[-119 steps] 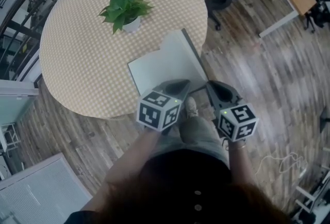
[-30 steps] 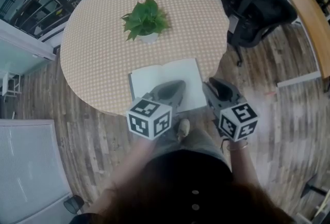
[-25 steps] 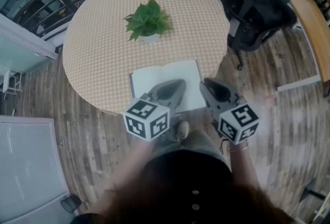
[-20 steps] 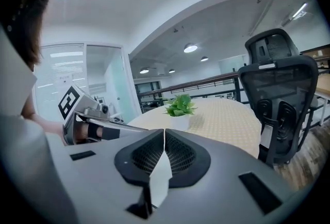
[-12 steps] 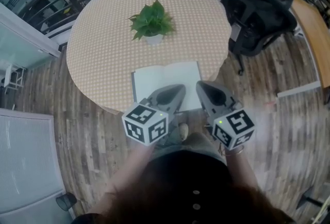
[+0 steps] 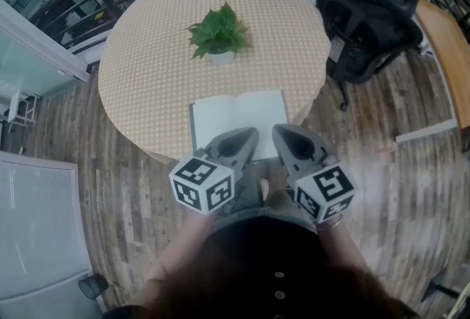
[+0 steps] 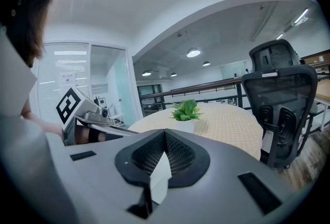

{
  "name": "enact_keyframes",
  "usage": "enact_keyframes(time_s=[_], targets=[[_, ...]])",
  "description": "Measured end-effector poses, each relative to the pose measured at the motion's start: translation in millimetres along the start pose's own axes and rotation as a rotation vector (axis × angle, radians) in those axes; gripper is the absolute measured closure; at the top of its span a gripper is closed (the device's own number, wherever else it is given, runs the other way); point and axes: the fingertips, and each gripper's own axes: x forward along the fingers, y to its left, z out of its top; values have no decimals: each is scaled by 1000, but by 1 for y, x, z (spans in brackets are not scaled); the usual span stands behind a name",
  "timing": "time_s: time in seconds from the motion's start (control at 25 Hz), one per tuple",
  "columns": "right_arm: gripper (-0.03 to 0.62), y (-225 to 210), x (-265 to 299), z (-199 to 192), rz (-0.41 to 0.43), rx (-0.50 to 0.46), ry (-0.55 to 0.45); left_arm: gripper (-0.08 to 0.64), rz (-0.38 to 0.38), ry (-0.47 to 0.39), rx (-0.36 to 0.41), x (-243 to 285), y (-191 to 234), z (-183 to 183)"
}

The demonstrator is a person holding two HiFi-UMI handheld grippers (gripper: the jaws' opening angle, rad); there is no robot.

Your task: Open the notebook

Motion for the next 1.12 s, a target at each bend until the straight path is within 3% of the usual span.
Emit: enact_keyframes(time_s=[1.12], targets=[[581, 4, 4, -11, -11, -17, 35, 551, 4, 10, 9, -10, -6, -6]])
